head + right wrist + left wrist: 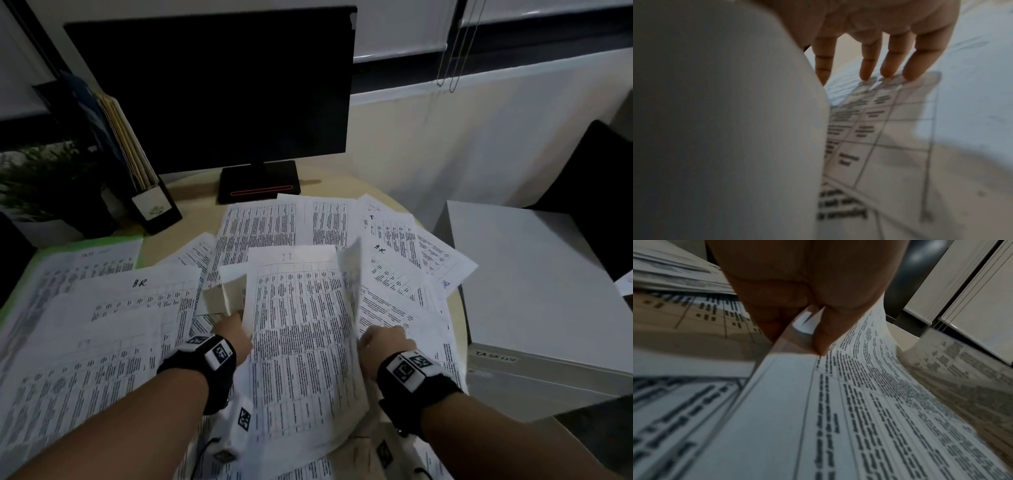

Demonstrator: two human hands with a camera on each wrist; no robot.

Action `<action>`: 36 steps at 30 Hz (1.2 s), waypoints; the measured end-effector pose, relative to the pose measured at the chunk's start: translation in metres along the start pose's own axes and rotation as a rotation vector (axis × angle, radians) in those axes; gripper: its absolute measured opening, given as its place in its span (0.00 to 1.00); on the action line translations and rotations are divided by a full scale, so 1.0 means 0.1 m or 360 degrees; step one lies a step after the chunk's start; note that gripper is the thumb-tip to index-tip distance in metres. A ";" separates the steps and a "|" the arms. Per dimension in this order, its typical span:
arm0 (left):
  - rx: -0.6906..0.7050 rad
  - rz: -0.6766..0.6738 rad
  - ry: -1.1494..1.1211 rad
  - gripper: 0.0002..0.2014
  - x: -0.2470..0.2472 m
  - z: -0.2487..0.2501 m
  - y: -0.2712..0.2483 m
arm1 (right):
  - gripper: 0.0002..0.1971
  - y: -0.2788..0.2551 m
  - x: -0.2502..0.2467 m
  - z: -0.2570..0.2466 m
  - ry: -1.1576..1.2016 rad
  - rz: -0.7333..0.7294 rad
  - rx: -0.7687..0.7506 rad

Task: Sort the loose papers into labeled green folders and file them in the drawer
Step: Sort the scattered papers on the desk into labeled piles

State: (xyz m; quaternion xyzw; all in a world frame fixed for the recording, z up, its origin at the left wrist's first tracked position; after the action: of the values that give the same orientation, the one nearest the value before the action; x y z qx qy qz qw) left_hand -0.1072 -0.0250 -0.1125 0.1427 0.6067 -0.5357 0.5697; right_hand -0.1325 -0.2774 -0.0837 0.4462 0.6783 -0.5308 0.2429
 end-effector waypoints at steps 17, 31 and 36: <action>-0.0125 -0.0128 -0.0468 0.09 0.09 -0.09 -0.12 | 0.15 0.49 -0.58 0.53 0.0097 0.0248 -0.0193; 0.0065 0.0355 -0.0035 0.31 -0.53 0.04 -0.09 | 0.14 0.37 -1.63 0.72 0.0951 0.1653 -0.0141; 0.0199 0.0716 -0.0112 0.28 -1.02 0.25 -0.29 | 0.08 0.33 -1.41 0.53 0.1585 0.1411 -0.0328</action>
State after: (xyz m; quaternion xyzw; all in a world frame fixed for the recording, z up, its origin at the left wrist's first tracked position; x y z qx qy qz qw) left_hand -0.0843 -0.0121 -0.0068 0.2905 0.5050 -0.4364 0.6857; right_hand -0.0439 -0.3748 -0.0039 0.8485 0.5091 -0.0445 0.1375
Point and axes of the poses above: each hand's wrist, its own y-axis towards the middle knuckle, its own x-axis out of the palm, z = x × y, the point moved 1 cm from there along y, towards the middle knuckle, and after that the axes turned 11 degrees about -x, right-handed, at the moved point
